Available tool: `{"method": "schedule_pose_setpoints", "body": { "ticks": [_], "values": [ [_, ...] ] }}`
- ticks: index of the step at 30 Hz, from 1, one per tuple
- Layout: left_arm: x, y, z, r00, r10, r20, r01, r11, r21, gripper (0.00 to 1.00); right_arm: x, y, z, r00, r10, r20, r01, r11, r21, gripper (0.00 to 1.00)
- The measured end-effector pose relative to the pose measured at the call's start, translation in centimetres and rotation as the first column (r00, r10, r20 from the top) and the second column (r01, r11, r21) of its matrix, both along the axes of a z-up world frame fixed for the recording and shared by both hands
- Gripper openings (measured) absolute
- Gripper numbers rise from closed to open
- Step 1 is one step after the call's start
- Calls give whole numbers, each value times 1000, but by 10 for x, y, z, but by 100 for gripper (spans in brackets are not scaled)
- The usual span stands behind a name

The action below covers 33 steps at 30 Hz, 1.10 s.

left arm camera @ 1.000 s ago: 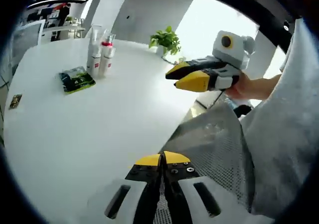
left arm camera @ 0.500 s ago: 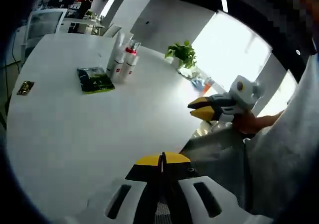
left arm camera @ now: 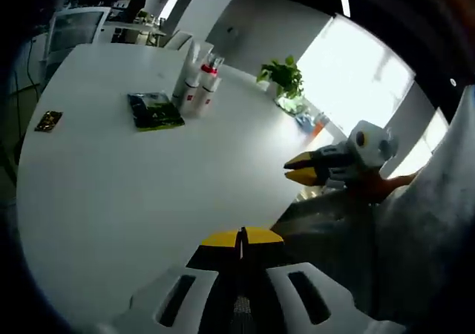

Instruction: Arrange the skincare products in the storage area until every visible bottle or jar stands upright without overlapping.

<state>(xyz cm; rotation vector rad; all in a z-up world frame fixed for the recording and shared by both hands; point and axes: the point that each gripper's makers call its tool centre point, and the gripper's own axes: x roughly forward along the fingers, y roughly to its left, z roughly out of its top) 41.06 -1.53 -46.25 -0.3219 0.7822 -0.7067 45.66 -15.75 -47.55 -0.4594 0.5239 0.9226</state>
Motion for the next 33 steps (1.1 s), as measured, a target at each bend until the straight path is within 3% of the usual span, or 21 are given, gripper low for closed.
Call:
{"method": "schedule_pose_setpoints", "body": {
  "ticks": [3, 6, 8, 13, 16, 20, 22, 31, 33],
  "values": [
    [2, 8, 2, 999, 33, 5, -33, 999, 10, 0, 1, -2, 1, 1000, 0, 9, 0, 1000, -8, 3],
    [2, 17, 1, 998, 61, 16, -61, 997, 56, 0, 2, -2, 1, 1000, -7, 6, 7, 1000, 0, 5],
    [-1, 27, -3, 997, 69, 31, -72, 990, 123, 0, 1, -2, 2, 1000, -9, 0, 9, 1000, 11, 8],
    [-9, 38, -7, 993, 100, 59, -109, 979, 173, 0, -1, -1, 1, 1000, 2, -5, -2, 1000, 10, 10],
    [-15, 45, -11, 987, 129, 91, -146, 966, 215, 0, -4, -1, -2, 1000, 13, -18, -13, 1000, -2, 11],
    [-21, 49, -14, 977, 174, 122, -197, 957, 215, 0, -9, -1, -6, 999, 33, -37, -33, 999, -17, 12],
    [-17, 51, -10, 972, 145, 185, -191, 946, 262, 0, -11, 0, -7, 997, 46, -57, -47, 999, -22, 13],
    [-12, 47, -2, 963, 171, 207, -207, 964, 168, 0, -19, -3, -5, 992, 36, -123, -36, 999, 5, 16],
    [-10, 40, 9, 959, 176, 222, -197, 977, 78, 0, -23, -4, -6, 991, 40, -130, -40, 999, 0, 17]
  ]
}}
